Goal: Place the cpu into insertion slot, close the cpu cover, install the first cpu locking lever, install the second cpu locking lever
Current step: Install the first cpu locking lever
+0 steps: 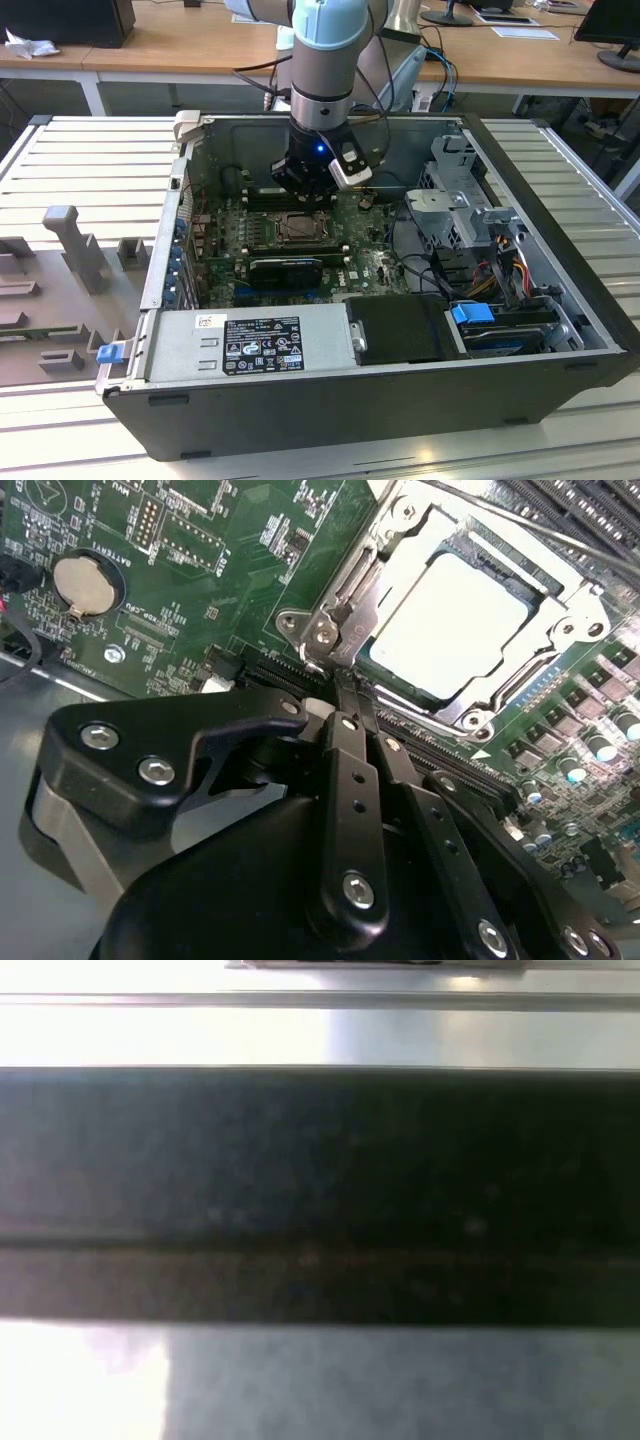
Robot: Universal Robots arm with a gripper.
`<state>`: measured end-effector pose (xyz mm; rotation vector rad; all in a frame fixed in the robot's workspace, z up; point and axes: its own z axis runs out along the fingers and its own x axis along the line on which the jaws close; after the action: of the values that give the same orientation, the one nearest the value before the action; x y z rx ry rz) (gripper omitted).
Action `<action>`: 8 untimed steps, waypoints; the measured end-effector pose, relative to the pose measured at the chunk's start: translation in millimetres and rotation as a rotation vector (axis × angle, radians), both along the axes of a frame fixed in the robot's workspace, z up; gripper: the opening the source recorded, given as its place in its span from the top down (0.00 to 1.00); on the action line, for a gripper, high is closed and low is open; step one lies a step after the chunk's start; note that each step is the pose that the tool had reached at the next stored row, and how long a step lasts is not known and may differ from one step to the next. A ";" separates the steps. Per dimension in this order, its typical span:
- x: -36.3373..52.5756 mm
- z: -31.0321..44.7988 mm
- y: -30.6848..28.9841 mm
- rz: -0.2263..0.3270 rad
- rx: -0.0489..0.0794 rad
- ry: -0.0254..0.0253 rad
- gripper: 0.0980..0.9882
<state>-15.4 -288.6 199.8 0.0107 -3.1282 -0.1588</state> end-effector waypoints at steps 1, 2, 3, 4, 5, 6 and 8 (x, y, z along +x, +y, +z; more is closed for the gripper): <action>-0.1 0.2 -0.2 0.000 0.002 0.0000 0.99; -0.1 0.5 -0.1 0.000 0.003 0.0000 0.99; 0.0 1.1 0.1 0.000 0.004 -0.0005 0.99; 0.1 5.4 0.2 0.000 0.004 -0.0005 0.99; 0.0 9.1 0.1 0.000 0.003 -0.0002 0.99; 0.0 13.8 0.0 0.000 0.003 -0.0001 0.99; 0.0 21.3 0.0 0.000 0.003 -0.0001 0.99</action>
<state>-15.4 -288.6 221.1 0.0111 -3.1281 -0.1632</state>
